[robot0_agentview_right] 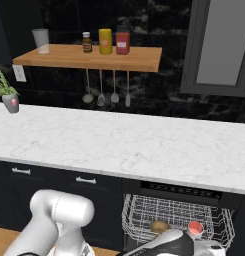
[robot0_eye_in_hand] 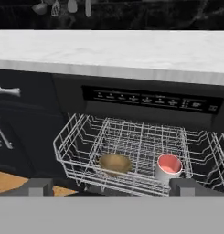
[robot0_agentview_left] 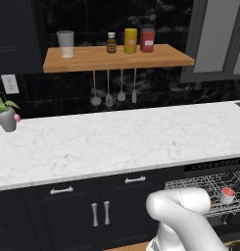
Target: Pick up the cup and bowl from the counter, place them in the dishwasher, and close the dishwasher door.
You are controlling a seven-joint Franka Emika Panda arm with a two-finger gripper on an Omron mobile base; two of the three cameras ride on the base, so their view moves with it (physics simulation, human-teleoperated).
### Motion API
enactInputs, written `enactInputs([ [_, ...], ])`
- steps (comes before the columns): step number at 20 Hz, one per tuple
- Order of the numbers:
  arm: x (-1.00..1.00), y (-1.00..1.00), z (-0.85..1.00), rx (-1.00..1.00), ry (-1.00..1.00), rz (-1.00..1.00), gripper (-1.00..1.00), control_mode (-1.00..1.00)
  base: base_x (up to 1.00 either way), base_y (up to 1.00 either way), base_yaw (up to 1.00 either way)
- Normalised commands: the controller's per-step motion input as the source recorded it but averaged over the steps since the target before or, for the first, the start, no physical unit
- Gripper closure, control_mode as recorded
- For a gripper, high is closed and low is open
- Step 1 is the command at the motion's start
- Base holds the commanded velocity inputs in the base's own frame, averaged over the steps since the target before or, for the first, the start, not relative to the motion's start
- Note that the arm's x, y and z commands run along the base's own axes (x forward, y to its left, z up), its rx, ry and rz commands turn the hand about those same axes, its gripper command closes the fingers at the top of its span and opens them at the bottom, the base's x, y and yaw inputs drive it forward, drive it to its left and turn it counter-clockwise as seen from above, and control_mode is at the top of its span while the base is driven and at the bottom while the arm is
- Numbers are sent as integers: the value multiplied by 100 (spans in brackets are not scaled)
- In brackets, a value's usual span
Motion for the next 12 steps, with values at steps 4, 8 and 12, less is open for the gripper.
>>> enactInputs([
  [4,-53,3,-48,6,-34,2,-100,-100,0,0,0],
  [8,-60,-3,-66,8,-29,1,-100,-100,0,0,0],
  [12,-48,-3,-83,12,-28,3,-100,-100,0,0,0],
])
